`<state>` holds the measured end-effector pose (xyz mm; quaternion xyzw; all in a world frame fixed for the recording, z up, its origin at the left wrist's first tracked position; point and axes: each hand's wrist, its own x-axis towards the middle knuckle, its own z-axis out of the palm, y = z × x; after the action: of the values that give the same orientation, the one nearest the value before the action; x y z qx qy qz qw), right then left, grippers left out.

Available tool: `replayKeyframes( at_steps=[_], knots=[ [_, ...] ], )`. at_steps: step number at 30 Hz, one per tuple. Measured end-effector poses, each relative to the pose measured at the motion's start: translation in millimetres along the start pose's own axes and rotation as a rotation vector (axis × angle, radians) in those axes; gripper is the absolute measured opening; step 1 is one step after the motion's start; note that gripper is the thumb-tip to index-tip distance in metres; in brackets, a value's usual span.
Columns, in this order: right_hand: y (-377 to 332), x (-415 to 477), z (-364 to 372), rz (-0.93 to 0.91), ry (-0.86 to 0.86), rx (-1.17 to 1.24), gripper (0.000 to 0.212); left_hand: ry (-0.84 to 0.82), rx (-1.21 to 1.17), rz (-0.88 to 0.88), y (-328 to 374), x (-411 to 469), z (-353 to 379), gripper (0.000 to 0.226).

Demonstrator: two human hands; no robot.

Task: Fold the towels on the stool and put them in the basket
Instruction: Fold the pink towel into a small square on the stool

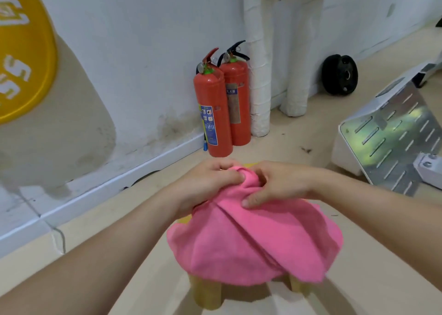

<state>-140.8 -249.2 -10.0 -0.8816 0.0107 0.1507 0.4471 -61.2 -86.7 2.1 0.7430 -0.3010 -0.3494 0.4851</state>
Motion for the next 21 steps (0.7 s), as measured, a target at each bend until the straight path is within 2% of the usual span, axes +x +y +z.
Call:
replayKeyframes(
  at_steps=[1,4,7,8,11,13,16,18,19,21],
  knots=[
    [0.2,0.3,-1.1,-0.005,0.004,0.082,0.012,0.055,0.018,0.031,0.3,0.8,-2.0,0.015],
    [12.4,-3.4,-10.4,0.014,-0.013,0.200,0.007,0.376,0.093,0.100,-10.7,6.0,-19.5,0.017],
    [37.6,-9.6,-21.4,0.154,-0.105,0.156,0.024,0.691,0.094,0.136,-34.3,8.8,-42.7,0.016],
    [48.1,-11.6,-26.3,0.227,-0.126,0.139,0.030,0.746,0.119,0.115,-43.8,9.5,-48.7,0.016],
    [74.7,-17.7,-43.3,0.400,-0.117,0.013,0.021,0.857,0.198,0.011,-70.2,11.8,-62.0,0.018],
    [88.7,-20.9,-58.3,0.474,0.017,0.010,0.032,0.956,0.234,-0.013,-80.5,14.1,-72.3,0.019],
    [102.3,-24.2,-68.7,0.523,0.333,0.270,0.023,1.064,0.250,-0.060,-94.8,18.2,-87.9,0.019],
    [108.6,-19.1,-64.9,0.532,0.561,0.347,0.017,1.064,0.268,-0.094,-103.2,22.4,-90.1,0.021],
    [110.6,-15.2,-61.2,0.534,0.672,0.306,0.016,1.053,0.275,-0.101,-105.2,25.4,-88.0,0.021],
    [112.0,-6.4,-54.9,0.513,0.873,0.063,0.019,1.048,0.277,-0.096,-102.8,31.6,-81.6,0.023]
  ],
)
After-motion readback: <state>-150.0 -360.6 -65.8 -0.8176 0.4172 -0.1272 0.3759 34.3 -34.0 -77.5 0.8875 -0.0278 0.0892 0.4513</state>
